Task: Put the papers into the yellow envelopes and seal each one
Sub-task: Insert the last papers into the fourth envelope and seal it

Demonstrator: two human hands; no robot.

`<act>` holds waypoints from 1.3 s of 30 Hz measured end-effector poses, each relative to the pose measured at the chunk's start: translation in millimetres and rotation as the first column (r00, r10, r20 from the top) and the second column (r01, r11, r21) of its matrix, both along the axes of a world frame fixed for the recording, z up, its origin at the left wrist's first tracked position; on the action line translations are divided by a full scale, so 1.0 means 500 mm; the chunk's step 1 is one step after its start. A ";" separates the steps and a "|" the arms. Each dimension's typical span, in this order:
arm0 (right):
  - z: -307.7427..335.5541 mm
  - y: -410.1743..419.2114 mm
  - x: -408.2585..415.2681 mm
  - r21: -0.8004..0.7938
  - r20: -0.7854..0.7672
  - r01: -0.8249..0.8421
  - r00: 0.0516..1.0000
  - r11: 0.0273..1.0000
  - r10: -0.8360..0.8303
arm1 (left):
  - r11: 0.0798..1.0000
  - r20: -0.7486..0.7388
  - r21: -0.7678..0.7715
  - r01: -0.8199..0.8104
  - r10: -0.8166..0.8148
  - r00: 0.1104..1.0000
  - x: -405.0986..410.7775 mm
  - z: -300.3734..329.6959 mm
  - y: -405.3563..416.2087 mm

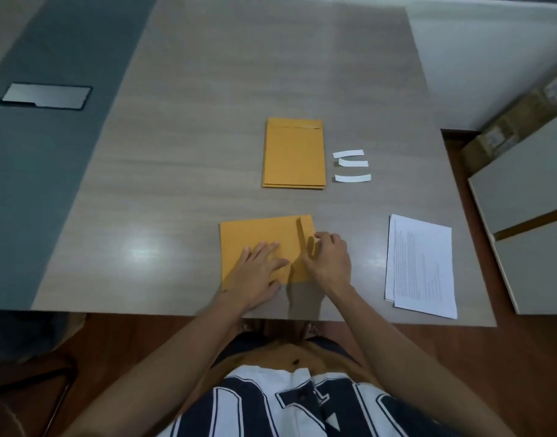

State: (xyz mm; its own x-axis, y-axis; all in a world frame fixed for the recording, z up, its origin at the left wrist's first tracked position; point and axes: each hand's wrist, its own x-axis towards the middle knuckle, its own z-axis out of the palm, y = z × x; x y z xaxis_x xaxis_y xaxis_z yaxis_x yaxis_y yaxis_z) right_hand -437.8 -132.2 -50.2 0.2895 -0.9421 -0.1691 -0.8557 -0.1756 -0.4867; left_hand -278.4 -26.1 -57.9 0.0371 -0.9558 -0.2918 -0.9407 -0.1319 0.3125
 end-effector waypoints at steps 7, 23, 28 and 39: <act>0.002 -0.015 -0.059 -0.081 -0.028 -0.052 0.998 0.995 0.050 | 0.999 -0.051 -0.022 -0.027 0.026 0.998 0.001 -0.006 0.001; 0.017 -0.038 -0.113 -0.014 0.183 -0.009 0.983 1.000 0.011 | 0.957 -0.079 -0.261 -0.128 0.111 0.991 -0.042 0.033 -0.121; 0.031 -0.066 -0.213 -0.010 0.192 0.162 0.969 0.987 -0.157 | 0.948 -0.117 -0.318 -0.013 -0.026 0.993 -0.134 0.057 -0.211; 0.047 -0.044 -0.474 -0.025 -0.097 0.454 0.886 0.891 -0.454 | 0.976 -0.108 -0.083 0.202 -0.210 0.972 -0.395 0.068 -0.442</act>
State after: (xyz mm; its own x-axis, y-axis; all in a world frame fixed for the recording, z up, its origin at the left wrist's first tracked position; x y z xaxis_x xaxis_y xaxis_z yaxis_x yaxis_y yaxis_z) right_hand -674.7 -154.1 -26.7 -0.1877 -0.9669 -0.1727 -0.8854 0.2427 -0.3965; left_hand -476.1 -247.1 -23.8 -0.1923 -0.9577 -0.2140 -0.9025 0.0870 0.4217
